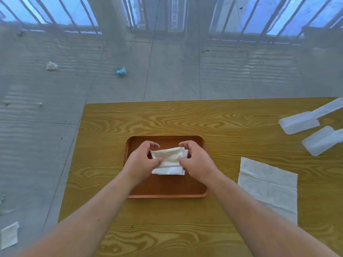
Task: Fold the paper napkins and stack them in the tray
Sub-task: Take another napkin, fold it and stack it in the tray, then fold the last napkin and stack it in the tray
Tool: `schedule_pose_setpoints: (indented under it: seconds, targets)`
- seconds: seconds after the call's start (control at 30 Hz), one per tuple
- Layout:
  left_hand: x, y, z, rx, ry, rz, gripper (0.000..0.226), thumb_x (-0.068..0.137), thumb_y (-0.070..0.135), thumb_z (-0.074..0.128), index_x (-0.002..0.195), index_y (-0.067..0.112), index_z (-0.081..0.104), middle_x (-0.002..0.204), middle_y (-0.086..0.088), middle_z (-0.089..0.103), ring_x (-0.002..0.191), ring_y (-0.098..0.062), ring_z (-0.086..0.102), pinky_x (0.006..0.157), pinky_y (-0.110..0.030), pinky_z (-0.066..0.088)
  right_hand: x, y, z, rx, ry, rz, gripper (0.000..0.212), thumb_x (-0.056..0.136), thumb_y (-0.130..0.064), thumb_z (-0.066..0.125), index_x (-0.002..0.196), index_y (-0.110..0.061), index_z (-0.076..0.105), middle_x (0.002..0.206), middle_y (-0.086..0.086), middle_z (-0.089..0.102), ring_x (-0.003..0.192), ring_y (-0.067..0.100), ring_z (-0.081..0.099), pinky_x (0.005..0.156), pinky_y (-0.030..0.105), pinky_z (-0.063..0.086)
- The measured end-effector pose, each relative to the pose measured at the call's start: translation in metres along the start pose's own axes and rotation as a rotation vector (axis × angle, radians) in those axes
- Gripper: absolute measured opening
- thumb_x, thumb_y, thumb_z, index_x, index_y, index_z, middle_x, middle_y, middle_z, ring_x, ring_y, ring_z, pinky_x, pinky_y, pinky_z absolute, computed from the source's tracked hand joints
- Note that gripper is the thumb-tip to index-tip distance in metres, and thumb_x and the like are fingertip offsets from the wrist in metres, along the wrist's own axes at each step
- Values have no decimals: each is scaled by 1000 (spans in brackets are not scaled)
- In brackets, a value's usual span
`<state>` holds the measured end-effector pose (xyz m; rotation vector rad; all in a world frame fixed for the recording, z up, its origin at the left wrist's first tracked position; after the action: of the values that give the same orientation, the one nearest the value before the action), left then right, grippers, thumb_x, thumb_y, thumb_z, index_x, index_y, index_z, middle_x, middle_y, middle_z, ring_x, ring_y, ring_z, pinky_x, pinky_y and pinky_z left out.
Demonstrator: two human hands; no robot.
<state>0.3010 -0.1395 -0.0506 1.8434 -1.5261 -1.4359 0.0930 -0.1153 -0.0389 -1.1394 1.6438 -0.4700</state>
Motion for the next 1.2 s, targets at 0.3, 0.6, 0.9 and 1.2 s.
schedule_pose_setpoints:
  seconds: [0.3,0.6,0.9,1.2]
  targets:
    - [-20,13,27,717,158,425,49,92,41,59,135,18,61,137,-5,61,124,-29,56,104,-46,48,-20,-11,24,-709,273,-496,51,88,-23,68,137,-15,58,128,8,63,119,31,56,104,46,49]
    - [-24,21,68,1017,-58,460,41,102,43,54,134,21,69,141,-2,66,131,-25,57,108,-43,45,-18,33,58,-831,-80,-431,59,107,-37,38,163,-20,32,173,4,27,161,29,13,130,49,8]
    - [-42,123,201,875,-206,776,36,97,38,67,126,17,72,144,-3,65,134,-29,58,112,-47,44,-89,108,-118,-616,433,-137,42,95,-28,61,134,-15,64,125,5,66,115,30,58,99,46,51]
    - [-45,120,347,1231,-515,754,61,104,57,37,159,32,37,166,0,34,150,-23,33,120,-41,31,-154,222,-182,-595,446,92,34,98,-33,54,127,-19,62,114,-1,62,102,22,57,87,38,53]
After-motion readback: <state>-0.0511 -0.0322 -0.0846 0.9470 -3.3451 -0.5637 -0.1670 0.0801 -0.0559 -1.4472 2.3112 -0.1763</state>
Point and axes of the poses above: each hand's wrist, its own x-axis towards the middle knuckle, its own z-axis out of the palm, y = z × x, the point moved 10 cm from there along x, towards the middle knuckle
